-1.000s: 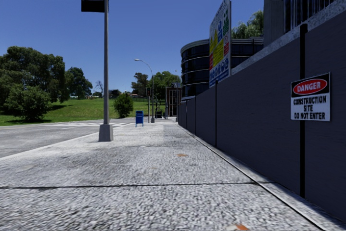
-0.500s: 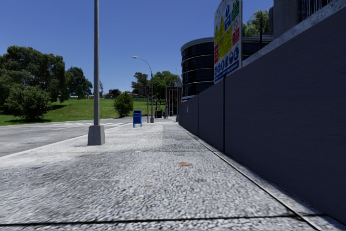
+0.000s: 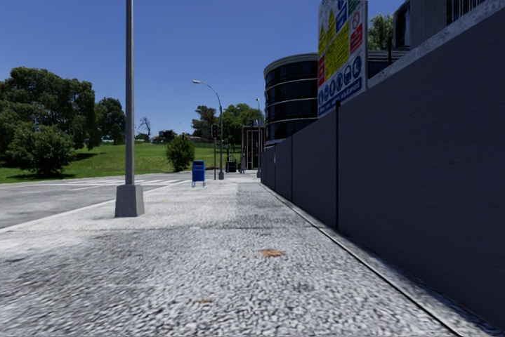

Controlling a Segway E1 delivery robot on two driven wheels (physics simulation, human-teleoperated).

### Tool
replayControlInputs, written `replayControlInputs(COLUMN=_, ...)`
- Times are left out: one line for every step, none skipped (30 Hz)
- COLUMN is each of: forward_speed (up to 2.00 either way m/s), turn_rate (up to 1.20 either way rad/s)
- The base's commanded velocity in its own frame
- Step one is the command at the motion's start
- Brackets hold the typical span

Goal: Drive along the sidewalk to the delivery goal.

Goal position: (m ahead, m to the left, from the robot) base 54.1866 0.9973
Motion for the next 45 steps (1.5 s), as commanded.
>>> replayControlInputs(forward_speed=0.87, turn_rate=0.0)
replayControlInputs(forward_speed=0.87, turn_rate=0.0)
replayControlInputs(forward_speed=0.89, turn_rate=0.0)
replayControlInputs(forward_speed=1.06, turn_rate=0.0)
replayControlInputs(forward_speed=1.14, turn_rate=0.0)
replayControlInputs(forward_speed=1.14, turn_rate=0.0)
replayControlInputs(forward_speed=1.2, turn_rate=0.0)
replayControlInputs(forward_speed=1.55, turn_rate=0.0)
replayControlInputs(forward_speed=2.0, turn_rate=0.0)
replayControlInputs(forward_speed=2.0, turn_rate=0.0)
replayControlInputs(forward_speed=2.0, turn_rate=0.0)
replayControlInputs(forward_speed=2.0, turn_rate=0.0)
replayControlInputs(forward_speed=2.0, turn_rate=0.0)
replayControlInputs(forward_speed=2.0, turn_rate=0.0)
replayControlInputs(forward_speed=2.0, turn_rate=0.0)
replayControlInputs(forward_speed=2.0, turn_rate=0.0)
replayControlInputs(forward_speed=2.0, turn_rate=0.12)
replayControlInputs(forward_speed=2.0, turn_rate=0.22)
replayControlInputs(forward_speed=2.0, turn_rate=0.22)
replayControlInputs(forward_speed=2.0, turn_rate=0.27)
replayControlInputs(forward_speed=2.0, turn_rate=0.31)
replayControlInputs(forward_speed=2.0, turn_rate=0.39)
replayControlInputs(forward_speed=2.0, turn_rate=0.5)
replayControlInputs(forward_speed=2.0, turn_rate=0.5)
replayControlInputs(forward_speed=2.0, turn_rate=0.53)
replayControlInputs(forward_speed=2.0, turn_rate=0.54)
replayControlInputs(forward_speed=2.0, turn_rate=0.54)
replayControlInputs(forward_speed=2.0, turn_rate=0.54)
replayControlInputs(forward_speed=2.0, turn_rate=0.54)
replayControlInputs(forward_speed=2.0, turn_rate=0.54)
replayControlInputs(forward_speed=2.0, turn_rate=0.54)
replayControlInputs(forward_speed=2.0, turn_rate=0.54)
replayControlInputs(forward_speed=2.0, turn_rate=0.12)
replayControlInputs(forward_speed=2.0, turn_rate=0.0)
replayControlInputs(forward_speed=2.0, turn_rate=0.0)
replayControlInputs(forward_speed=2.0, turn_rate=0.0)
replayControlInputs(forward_speed=2.0, turn_rate=0.0)
replayControlInputs(forward_speed=2.0, turn_rate=0.0)
replayControlInputs(forward_speed=2.0, turn_rate=0.0)
replayControlInputs(forward_speed=2.0, turn_rate=0.0)
replayControlInputs(forward_speed=2.0, turn_rate=0.0)
replayControlInputs(forward_speed=2.0, turn_rate=0.0)
replayControlInputs(forward_speed=2.0, turn_rate=0.0)
replayControlInputs(forward_speed=2.0, turn_rate=0.0)
replayControlInputs(forward_speed=2.0, turn_rate=0.0)
